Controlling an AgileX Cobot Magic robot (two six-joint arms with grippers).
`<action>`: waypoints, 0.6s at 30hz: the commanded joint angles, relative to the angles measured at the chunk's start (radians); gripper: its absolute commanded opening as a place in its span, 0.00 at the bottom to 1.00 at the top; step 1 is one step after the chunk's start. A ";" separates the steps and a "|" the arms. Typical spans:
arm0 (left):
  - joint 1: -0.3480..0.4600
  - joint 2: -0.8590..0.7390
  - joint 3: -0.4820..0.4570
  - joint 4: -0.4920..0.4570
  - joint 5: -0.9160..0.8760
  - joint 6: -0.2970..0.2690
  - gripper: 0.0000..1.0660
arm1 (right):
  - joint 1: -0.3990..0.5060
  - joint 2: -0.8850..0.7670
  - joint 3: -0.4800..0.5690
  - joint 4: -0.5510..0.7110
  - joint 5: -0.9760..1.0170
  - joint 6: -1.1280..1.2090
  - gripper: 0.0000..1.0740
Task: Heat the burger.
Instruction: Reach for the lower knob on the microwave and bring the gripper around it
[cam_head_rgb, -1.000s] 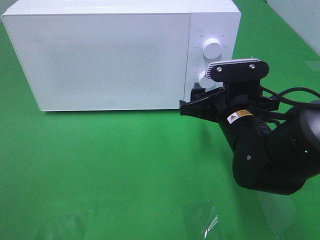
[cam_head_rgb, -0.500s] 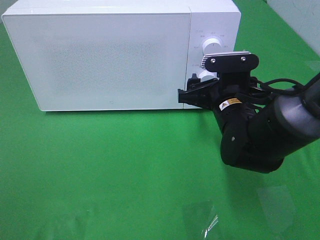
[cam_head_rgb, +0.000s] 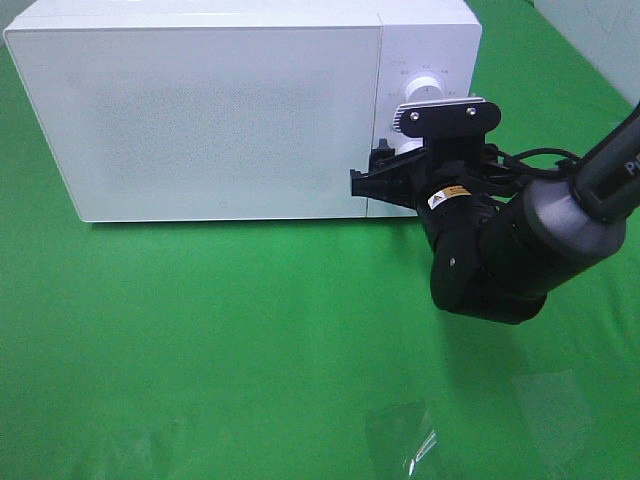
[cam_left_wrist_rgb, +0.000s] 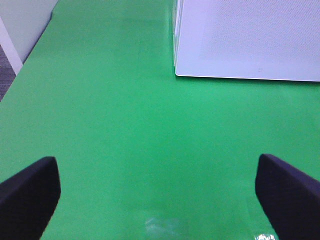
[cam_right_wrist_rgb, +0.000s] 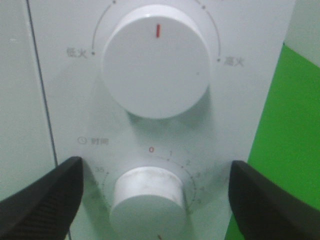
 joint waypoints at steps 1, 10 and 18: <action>0.001 -0.016 0.000 -0.002 -0.011 -0.003 0.92 | -0.023 -0.001 -0.027 -0.034 -0.026 0.004 0.71; 0.001 -0.016 0.000 -0.002 -0.011 -0.003 0.92 | -0.023 0.021 -0.027 -0.059 -0.008 0.004 0.71; 0.001 -0.016 0.000 -0.002 -0.011 -0.003 0.92 | -0.019 0.023 -0.027 -0.064 -0.015 0.007 0.70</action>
